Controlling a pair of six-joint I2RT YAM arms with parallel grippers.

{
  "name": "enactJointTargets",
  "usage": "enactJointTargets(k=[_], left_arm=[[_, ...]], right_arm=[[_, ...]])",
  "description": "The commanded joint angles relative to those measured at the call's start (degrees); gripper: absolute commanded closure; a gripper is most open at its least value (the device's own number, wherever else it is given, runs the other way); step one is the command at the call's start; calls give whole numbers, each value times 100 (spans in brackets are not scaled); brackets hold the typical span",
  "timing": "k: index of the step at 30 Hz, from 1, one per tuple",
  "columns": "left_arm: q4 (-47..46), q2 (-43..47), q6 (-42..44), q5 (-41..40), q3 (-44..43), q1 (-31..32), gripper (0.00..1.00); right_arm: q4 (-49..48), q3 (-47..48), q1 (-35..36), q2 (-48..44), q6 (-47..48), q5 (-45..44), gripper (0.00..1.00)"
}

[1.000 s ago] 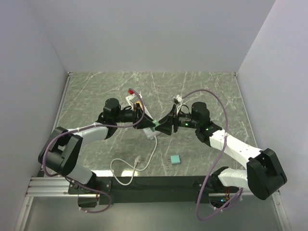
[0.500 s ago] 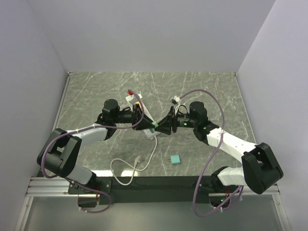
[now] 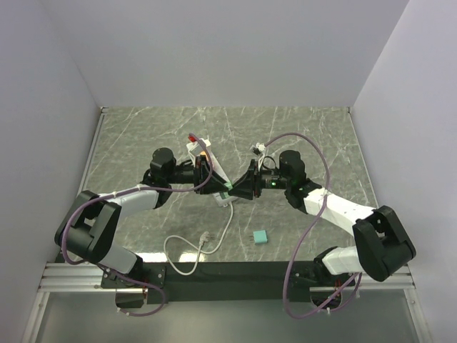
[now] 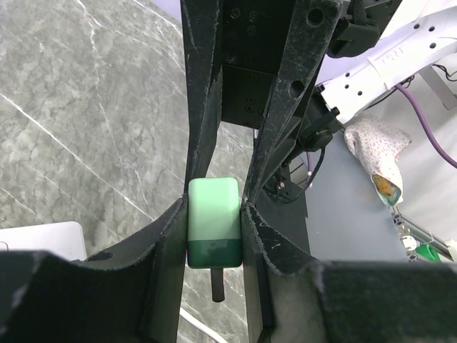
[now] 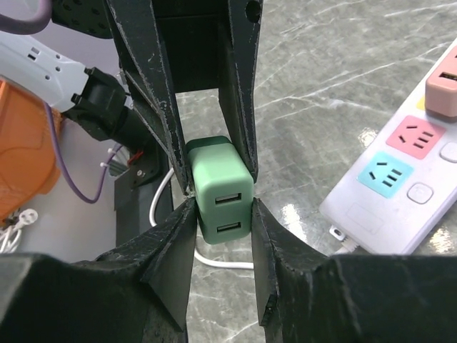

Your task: Insert the plug

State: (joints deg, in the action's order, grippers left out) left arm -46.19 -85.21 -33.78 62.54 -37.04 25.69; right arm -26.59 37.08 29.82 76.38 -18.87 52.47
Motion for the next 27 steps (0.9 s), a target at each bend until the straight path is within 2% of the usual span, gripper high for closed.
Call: enactJointTargets(k=[1, 4, 7, 8, 10, 16, 21, 27], left_arm=[[-434, 84, 3, -84, -32, 50, 100], [-504, 66, -58, -137, -23, 50, 97], [-575, 13, -155, -163, -23, 50, 80], [-592, -4, -173, -181, -23, 50, 72], [-662, -22, -234, -269, -6, 41, 63], [-706, -40, -392, -480, 3, -99, 46], [-795, -75, -533, -568, 56, -292, 37], [-584, -75, -489, -858, 82, -582, 36]], right_arm=[[-593, 186, 173, 61, -204, 370, 91], [-541, 186, 173, 35, -196, 133, 99], [-286, 229, 155, -35, -82, -210, 100], [-242, 229, 138, -70, -55, -289, 100], [-110, 221, 103, -167, -29, -456, 100], [645, 238, -29, -510, 226, -1053, 100], [909, 220, -143, -659, 305, -1239, 100], [1559, 492, -152, -511, 568, -1765, 100]])
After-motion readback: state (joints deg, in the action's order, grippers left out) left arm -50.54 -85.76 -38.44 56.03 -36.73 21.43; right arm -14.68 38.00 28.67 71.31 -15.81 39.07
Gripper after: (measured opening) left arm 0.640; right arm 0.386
